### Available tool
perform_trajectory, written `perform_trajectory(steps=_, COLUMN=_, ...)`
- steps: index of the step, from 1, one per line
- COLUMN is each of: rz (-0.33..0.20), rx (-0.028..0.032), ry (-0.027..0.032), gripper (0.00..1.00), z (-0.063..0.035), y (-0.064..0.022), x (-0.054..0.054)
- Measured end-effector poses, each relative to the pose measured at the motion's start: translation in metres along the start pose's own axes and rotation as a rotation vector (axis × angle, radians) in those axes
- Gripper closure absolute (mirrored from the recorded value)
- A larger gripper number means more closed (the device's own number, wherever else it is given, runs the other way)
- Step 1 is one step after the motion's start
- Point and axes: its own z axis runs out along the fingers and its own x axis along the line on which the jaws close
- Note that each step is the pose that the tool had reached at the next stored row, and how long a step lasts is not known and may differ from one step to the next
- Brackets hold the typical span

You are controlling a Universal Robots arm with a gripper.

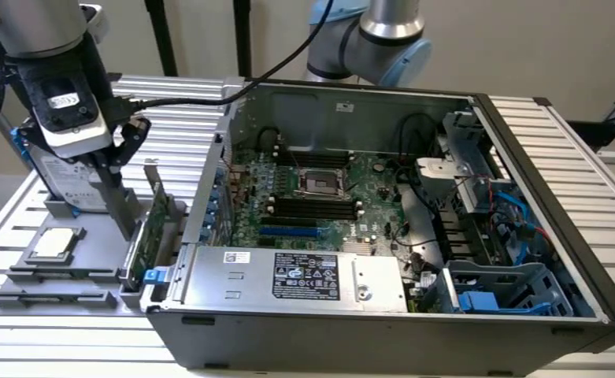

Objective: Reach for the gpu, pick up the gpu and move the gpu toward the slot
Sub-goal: 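Reach for the gpu, then pick up the gpu and move the gpu toward the slot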

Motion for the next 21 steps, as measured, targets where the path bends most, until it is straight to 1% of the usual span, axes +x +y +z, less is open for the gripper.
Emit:
perform_trajectory(steps=3, rz=0.0, rx=0.0008, ry=-0.0001, gripper=0.89, z=0.0033, y=-0.0052, x=-0.006)
perform_trajectory(steps=7, rz=0.0, rx=0.0035, ry=-0.0006, gripper=0.89, z=0.0075, y=-0.0102, x=-0.012)
perform_trajectory(steps=9, rz=0.0, rx=0.0055, ry=-0.0006, gripper=0.89, z=0.0089, y=-0.0106, x=-0.013)
perform_trajectory(steps=21, rz=0.0, rx=0.0056, ry=0.0, gripper=0.89, z=0.0089, y=-0.0107, x=-0.014)
